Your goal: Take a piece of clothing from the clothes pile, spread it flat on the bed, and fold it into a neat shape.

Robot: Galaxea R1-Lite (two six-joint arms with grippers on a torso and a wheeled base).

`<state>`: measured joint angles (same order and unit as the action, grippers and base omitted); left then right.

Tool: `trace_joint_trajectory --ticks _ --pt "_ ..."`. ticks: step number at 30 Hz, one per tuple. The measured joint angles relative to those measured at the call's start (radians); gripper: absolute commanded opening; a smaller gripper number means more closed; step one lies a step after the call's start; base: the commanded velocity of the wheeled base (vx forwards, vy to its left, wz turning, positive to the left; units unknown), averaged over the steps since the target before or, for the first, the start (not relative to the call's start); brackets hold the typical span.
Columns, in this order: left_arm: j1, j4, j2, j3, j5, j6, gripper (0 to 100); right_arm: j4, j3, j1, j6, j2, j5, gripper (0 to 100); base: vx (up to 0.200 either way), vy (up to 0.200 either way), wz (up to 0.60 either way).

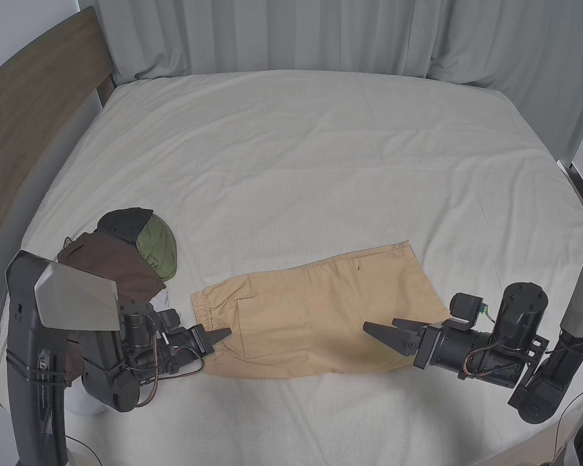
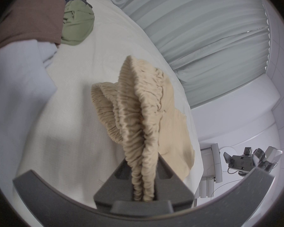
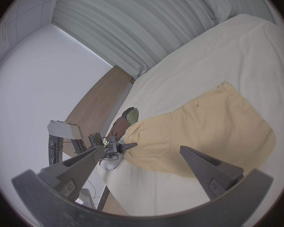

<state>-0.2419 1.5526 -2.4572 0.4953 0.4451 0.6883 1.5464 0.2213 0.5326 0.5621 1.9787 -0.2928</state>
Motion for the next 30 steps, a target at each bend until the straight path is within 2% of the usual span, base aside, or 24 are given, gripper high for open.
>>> trace_joint_trajectory --ticks 13,21,30 --pt "0.084 0.0 0.072 -0.068 0.077 -0.034 0 0.0 0.0 0.005 -0.001 0.011 0.0 100 0.0 0.0 0.0" --pt "0.144 0.0 0.1 -0.098 0.158 -0.073 0 0.0 0.0 0.007 -0.001 0.016 0.0 100 0.0 0.0 0.0" --pt "0.195 0.0 0.13 -0.121 0.197 -0.076 0 -0.001 0.0 0.007 -0.001 0.017 0.0 100 0.0 0.0 0.0"
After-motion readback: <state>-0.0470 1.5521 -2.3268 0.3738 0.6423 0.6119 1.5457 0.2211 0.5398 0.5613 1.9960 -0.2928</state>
